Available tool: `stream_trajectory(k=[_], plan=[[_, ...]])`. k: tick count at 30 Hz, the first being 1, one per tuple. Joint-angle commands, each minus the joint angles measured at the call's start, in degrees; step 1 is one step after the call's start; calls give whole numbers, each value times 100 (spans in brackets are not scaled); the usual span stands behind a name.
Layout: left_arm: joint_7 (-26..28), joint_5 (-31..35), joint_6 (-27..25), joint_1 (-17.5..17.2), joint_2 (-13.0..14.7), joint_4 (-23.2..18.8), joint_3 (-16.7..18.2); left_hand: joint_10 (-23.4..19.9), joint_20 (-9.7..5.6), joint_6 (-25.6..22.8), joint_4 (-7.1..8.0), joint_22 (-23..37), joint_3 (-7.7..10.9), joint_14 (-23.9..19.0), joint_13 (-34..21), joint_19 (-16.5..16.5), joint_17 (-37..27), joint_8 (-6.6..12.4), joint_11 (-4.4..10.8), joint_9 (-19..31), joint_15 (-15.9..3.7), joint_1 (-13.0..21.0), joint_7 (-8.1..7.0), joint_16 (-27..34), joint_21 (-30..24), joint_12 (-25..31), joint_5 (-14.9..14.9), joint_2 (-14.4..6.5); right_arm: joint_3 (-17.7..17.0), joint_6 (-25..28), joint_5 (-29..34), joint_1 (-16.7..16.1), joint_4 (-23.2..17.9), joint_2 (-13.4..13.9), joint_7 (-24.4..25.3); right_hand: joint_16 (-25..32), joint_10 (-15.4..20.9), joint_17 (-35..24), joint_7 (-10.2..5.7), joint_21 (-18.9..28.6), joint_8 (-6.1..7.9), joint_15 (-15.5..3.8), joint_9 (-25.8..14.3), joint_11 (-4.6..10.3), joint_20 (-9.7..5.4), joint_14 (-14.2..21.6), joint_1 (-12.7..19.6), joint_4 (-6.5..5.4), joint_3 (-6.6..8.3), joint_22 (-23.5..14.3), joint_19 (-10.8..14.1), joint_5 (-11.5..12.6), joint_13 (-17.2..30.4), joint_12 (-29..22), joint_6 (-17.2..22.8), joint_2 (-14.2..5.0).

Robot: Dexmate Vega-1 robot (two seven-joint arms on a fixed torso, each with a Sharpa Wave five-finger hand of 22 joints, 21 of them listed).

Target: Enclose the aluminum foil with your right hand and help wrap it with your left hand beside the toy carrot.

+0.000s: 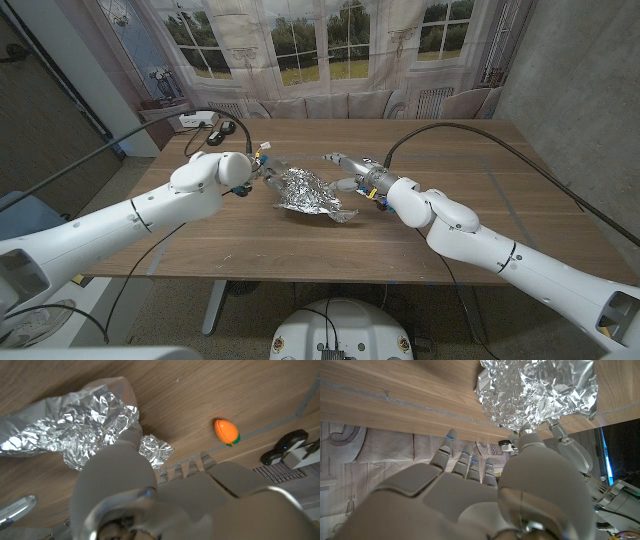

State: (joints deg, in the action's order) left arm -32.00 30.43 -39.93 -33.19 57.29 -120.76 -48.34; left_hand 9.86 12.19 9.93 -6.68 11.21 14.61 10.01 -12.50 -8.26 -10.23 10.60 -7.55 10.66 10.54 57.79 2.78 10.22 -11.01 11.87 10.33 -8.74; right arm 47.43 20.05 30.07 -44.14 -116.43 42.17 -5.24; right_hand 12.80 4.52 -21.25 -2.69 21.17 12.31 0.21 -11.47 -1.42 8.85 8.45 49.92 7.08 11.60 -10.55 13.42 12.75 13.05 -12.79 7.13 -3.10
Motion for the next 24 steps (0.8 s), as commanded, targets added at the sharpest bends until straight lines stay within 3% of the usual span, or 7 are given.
stream_trajectory(k=[1,3,4,6,11,18,24], plan=[[2176,-86,-116,-1526,-31,-468,1431,425,16,484,268,15,-121,490,-17,-58,-29,38,89,-2,-86,-438,-58,75,-59,83,-44,-19,-465,-633,-561,-300,168,-183,423,186,383,-13,68,52,127,-55,-13,-34,-146,402,-517,-284,-20,-12,294,-69,2,-104,471,-269],[2594,-413,204,-1773,-46,-419,1718,221,-9,326,383,21,-199,279,-13,47,-20,84,180,-6,-158,-691,-150,132,-126,170,-39,0,-455,-697,-642,-252,198,-188,319,249,474,-13,70,98,132,-111,-11,-50,-244,561,-653,-359,-29,-13,453,-58,0,-120,548,-347],[3179,-858,651,-2167,-155,-322,2168,136,-11,277,391,21,-210,220,-11,108,-14,93,186,-7,-162,-733,-165,139,-153,203,-35,8,-387,-673,-706,-133,214,-203,54,270,509,-6,71,117,127,-139,-10,-45,-301,628,-674,-368,-16,-13,519,-48,-2,-126,565,-380],[3621,-1450,1314,-2506,-257,-133,2595,-93,-10,48,470,24,-260,-2,-3,305,-6,140,242,-11,-233,-944,-271,169,-233,282,-35,6,-311,-705,-815,-4,296,-238,-209,284,586,11,89,137,128,-169,-8,-57,-387,701,-685,-366,14,-13,600,-30,-3,-141,610,-431],[3945,-3074,3106,-3005,-685,684,3309,-507,-27,-517,802,36,-481,-360,29,386,-31,198,421,-30,-356,-1674,-636,192,-257,386,-48,64,-108,-723,-894,225,500,-367,-560,201,534,49,85,54,66,-36,-5,-131,-269,557,-974,-441,-146,-9,472,-46,-4,-85,565,-249],[3862,-4193,4580,-3178,-1035,1440,3537,-519,-39,-646,1109,56,-830,-307,60,102,-52,71,506,-46,-362,-2447,-1040,104,-155,314,-5,286,197,-584,-709,458,689,-566,-765,61,321,110,-18,-86,-59,52,-5,-125,55,286,-1278,-498,-317,-8,263,-28,-2,30,335,-56],[3737,-4838,5288,-3265,-1198,1766,3682,-248,-5,-415,1260,62,-1043,-58,78,-231,-53,-31,544,-48,-270,-2870,-1189,35,-62,161,55,414,332,-581,-593,540,800,-677,-742,-78,104,181,-98,-208,-124,114,-6,-91,186,-15,-1294,-429,-350,-6,86,31,0,113,131,50]])
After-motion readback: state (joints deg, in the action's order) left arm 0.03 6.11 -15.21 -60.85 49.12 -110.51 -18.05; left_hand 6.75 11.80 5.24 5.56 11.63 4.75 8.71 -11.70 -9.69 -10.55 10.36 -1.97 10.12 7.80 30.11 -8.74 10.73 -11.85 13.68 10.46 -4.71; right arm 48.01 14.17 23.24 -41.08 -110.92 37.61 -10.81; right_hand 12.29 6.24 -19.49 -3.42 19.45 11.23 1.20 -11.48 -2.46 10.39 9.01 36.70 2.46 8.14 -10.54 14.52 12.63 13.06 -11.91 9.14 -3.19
